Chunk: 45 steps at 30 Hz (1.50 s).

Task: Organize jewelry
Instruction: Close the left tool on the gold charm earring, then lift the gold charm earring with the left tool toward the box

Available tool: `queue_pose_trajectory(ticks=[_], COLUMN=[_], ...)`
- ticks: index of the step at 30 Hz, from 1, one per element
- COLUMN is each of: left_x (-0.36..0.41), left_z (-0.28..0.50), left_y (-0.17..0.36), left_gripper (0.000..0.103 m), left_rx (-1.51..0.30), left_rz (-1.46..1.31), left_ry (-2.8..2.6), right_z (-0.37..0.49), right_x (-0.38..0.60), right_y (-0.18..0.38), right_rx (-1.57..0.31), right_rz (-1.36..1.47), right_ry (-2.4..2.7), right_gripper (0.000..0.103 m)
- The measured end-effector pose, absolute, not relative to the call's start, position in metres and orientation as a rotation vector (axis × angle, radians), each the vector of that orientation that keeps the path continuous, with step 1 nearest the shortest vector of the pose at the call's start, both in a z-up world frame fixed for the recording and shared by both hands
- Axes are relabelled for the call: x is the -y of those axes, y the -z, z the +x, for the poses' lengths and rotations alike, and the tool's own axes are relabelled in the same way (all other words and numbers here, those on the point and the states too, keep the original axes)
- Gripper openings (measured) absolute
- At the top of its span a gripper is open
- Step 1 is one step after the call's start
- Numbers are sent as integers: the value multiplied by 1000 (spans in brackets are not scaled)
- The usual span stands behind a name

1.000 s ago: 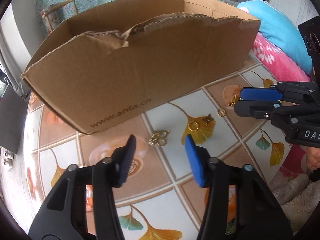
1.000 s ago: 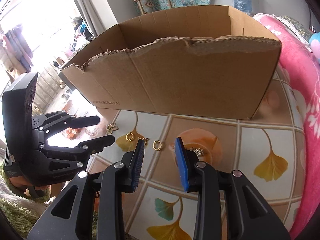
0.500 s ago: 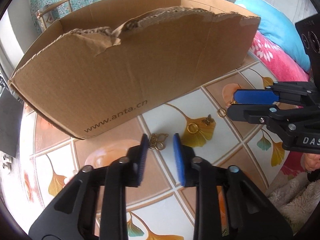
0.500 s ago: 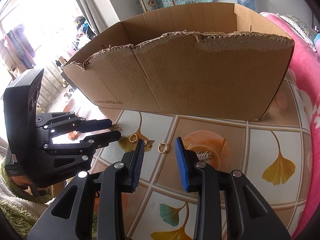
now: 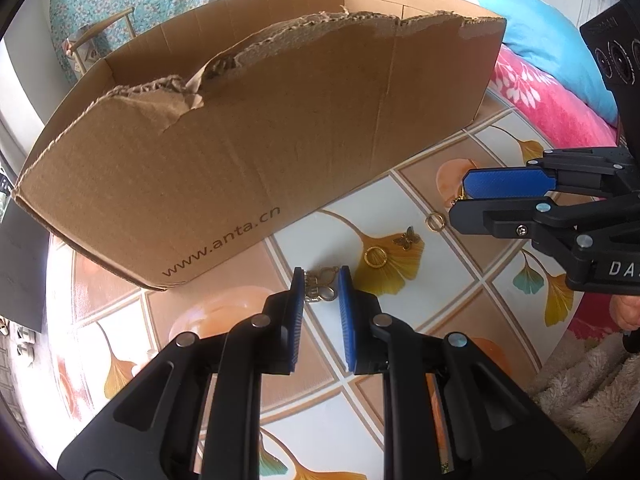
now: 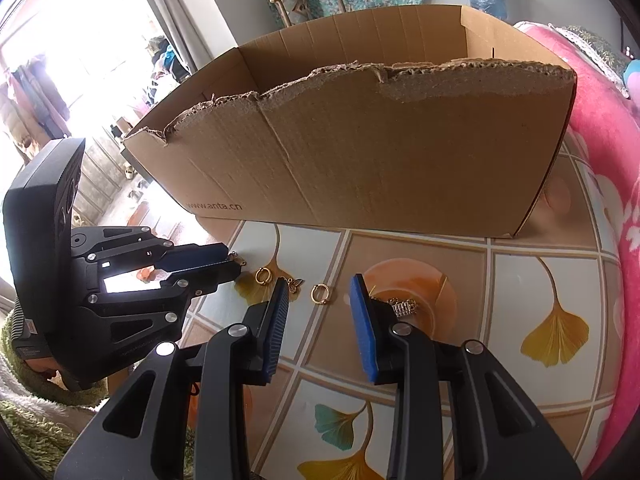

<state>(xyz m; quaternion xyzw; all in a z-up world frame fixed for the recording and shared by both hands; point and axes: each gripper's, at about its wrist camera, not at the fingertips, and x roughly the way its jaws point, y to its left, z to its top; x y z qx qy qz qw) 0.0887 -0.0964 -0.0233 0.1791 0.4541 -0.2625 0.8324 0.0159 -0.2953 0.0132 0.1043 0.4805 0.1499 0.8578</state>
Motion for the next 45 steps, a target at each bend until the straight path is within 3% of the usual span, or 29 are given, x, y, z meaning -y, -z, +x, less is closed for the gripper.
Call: queue_pose_trajectory(ticks=[41,45], left_x=[55,55], left_z=[65,65], left_y=[20,20], left_gripper=[13,13], left_rx=[-964,-960], left_rz=[222,222], left_ry=[483,488], right_z=[25,28], right_x=[251,241], right_y=[-21,-12], right_rx=[-1061,-1094], right_rz=[69,57], right_ry=[-324,-301], right_gripper=[30,23])
